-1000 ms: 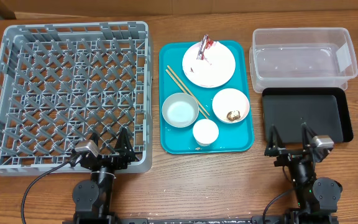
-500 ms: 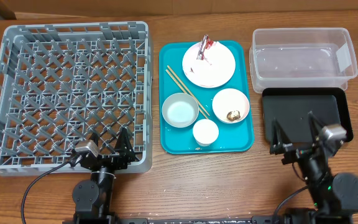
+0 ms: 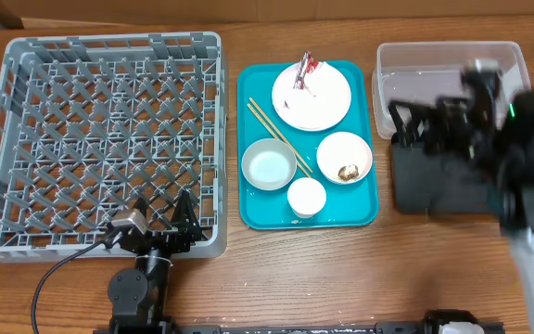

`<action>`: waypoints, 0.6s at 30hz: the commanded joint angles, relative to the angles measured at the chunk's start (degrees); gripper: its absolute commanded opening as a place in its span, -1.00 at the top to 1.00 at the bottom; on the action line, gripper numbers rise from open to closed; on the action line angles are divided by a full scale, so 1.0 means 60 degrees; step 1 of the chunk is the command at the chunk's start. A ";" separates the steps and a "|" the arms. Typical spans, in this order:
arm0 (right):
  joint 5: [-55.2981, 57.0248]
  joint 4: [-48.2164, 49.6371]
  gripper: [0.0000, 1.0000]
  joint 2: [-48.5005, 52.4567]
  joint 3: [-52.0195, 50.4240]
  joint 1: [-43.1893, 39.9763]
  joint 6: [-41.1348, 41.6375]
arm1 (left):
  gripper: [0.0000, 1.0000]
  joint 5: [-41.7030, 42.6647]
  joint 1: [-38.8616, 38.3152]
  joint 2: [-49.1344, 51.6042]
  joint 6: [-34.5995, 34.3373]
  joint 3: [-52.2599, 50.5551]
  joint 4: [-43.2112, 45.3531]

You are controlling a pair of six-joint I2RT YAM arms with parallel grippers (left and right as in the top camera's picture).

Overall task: Sort waste into correct bins and load items into the dishwasher
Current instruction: 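Reach the right gripper to the white plate and grasp the tissue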

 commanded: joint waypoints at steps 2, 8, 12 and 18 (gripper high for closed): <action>0.0576 -0.0849 -0.99 0.2131 0.2430 0.0918 -0.0452 | -1.00 -0.0036 0.0062 -0.0033 -0.0055 -0.0025 -0.0025; 0.2014 -0.1705 -1.00 0.4743 0.4324 0.1938 -0.0452 | -1.00 -0.0036 0.0062 -0.0033 -0.0058 -0.0025 -0.0025; 0.1643 -0.1457 -1.00 0.5887 0.4408 0.2328 -0.0441 | -0.99 -0.0036 0.0062 -0.0033 -0.0058 -0.0025 -0.0025; 0.1005 -0.0838 -0.95 0.6976 0.4408 0.2685 -0.0415 | -1.00 -0.0036 0.0062 -0.0033 -0.0058 -0.0025 -0.0025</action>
